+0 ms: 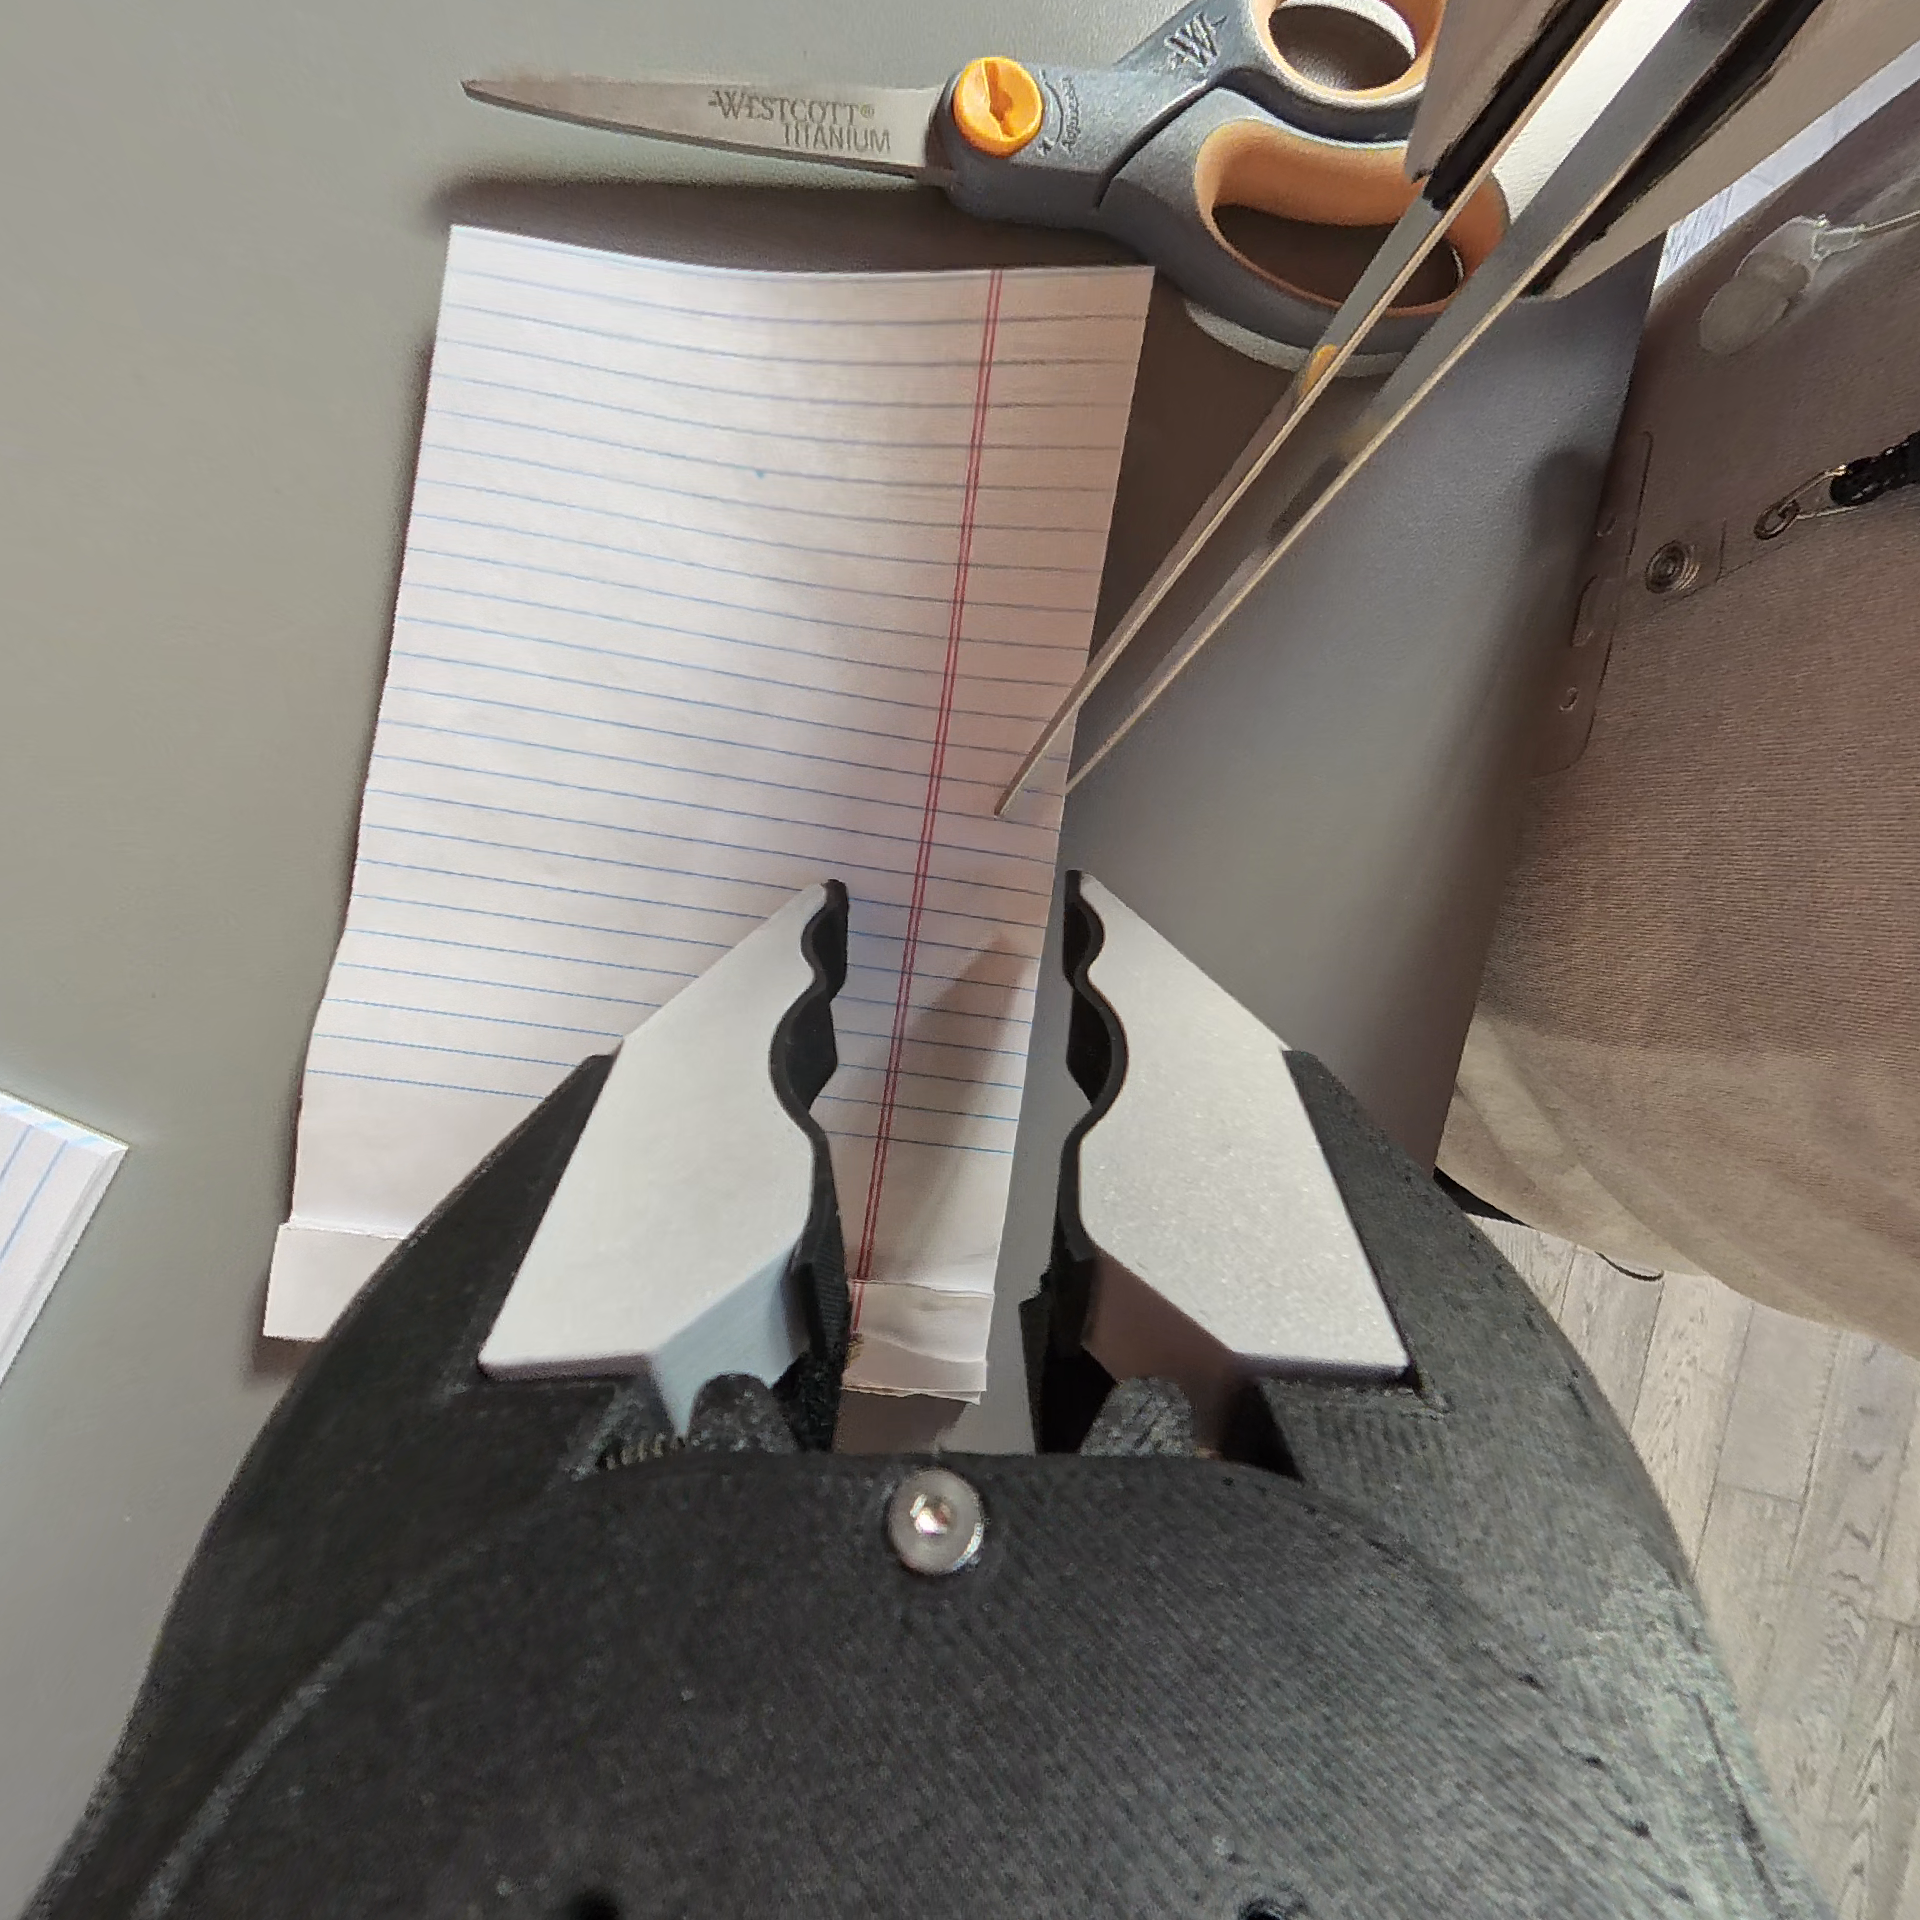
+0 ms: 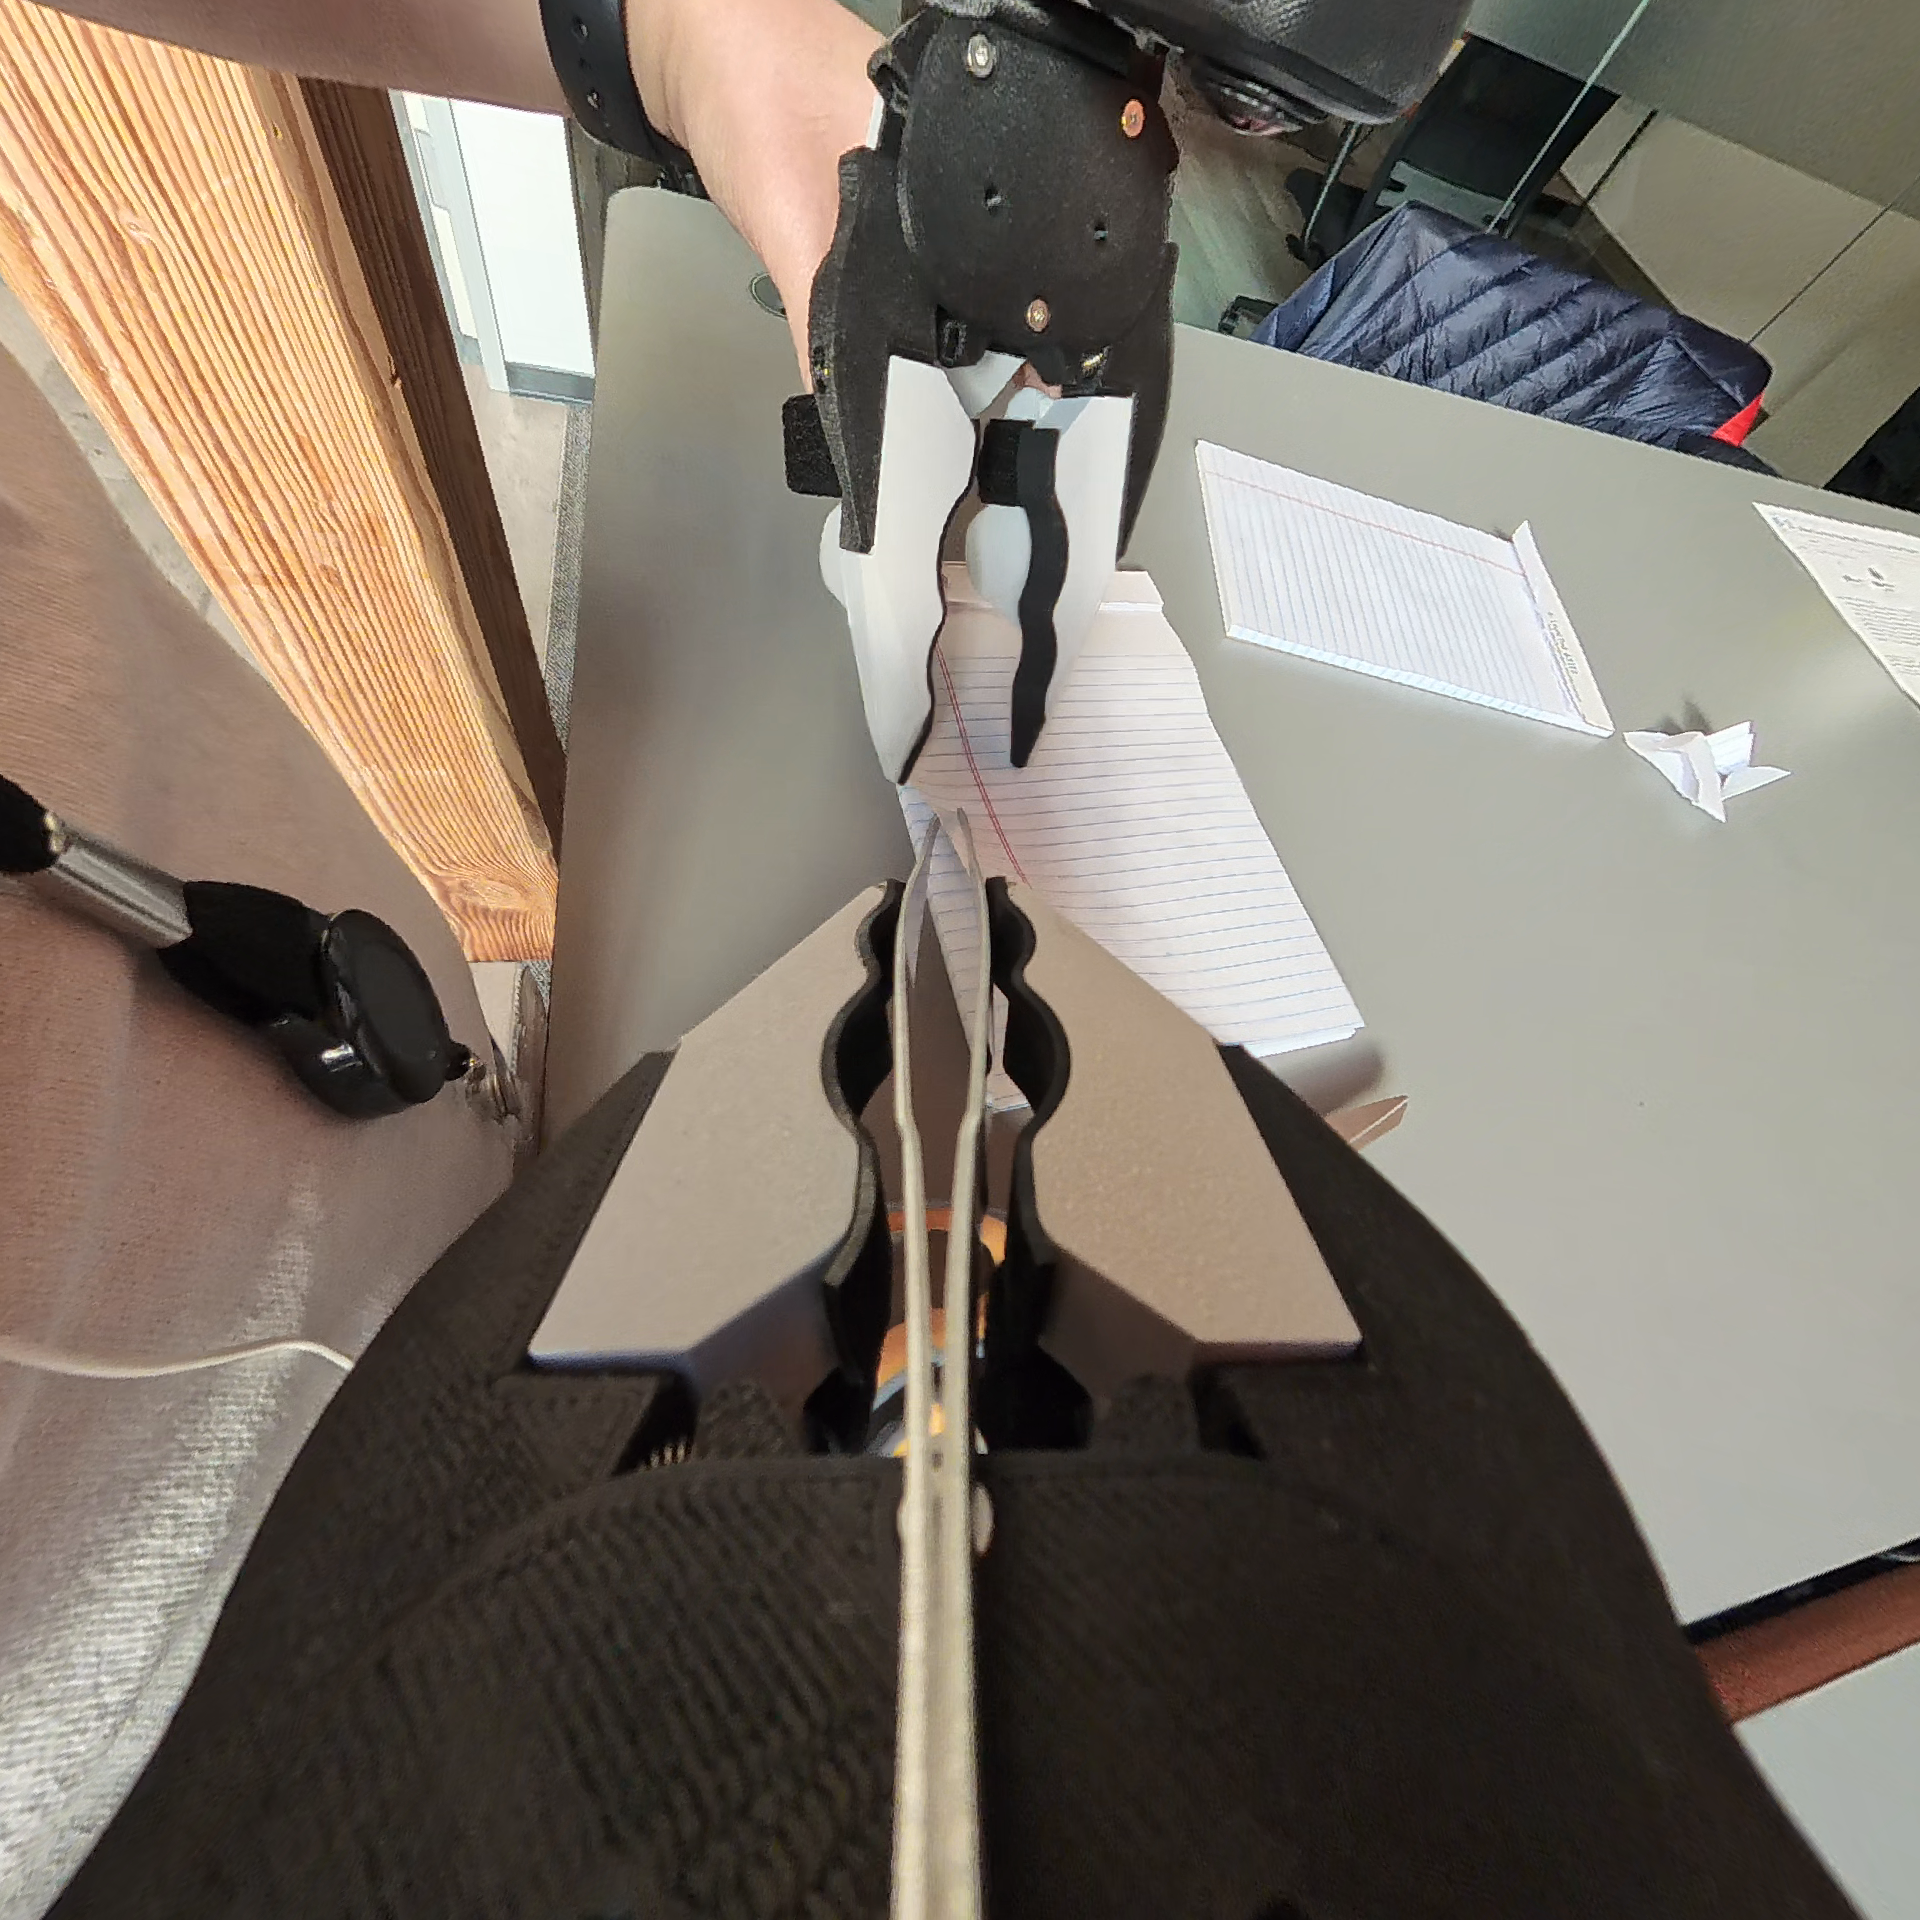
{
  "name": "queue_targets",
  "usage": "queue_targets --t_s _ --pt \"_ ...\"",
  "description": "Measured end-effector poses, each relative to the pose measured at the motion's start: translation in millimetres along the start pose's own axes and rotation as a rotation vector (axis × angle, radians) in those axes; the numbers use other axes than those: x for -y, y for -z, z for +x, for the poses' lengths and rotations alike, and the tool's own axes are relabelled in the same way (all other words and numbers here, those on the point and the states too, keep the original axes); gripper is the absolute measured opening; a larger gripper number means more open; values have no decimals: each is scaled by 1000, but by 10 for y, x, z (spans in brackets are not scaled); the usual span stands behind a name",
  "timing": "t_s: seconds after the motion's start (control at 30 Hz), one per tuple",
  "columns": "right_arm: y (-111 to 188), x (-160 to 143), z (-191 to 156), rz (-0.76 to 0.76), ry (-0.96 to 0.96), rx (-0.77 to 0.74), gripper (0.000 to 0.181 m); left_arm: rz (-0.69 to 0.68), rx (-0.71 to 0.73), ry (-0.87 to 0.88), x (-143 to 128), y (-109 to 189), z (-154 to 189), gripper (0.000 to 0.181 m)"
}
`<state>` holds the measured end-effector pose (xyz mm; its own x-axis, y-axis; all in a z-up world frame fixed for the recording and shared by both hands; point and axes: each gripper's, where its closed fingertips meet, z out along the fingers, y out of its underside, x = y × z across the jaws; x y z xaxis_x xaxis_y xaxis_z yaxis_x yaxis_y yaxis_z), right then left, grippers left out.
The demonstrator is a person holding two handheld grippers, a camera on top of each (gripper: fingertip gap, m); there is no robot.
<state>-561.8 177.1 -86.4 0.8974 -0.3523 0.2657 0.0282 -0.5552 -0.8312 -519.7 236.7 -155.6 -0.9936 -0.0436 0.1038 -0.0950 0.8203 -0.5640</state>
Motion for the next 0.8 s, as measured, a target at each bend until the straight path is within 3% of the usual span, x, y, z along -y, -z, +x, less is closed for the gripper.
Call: queue_targets --t_s 0.07,0.3,0.43,0.8 --pt "3 19 0 -2 31 -13 15 -1 21 -8 14 2 30 45" --pt "21 115 72 17 4 -25 13 22 179 -50 102 28 65 27" --pt "5 114 93 -7 21 -11 15 -12 291 -85 60 -10 -12 4" --pt "113 -80 272 -111 216 -17 19 29 285 -47 -15 56 22 0"
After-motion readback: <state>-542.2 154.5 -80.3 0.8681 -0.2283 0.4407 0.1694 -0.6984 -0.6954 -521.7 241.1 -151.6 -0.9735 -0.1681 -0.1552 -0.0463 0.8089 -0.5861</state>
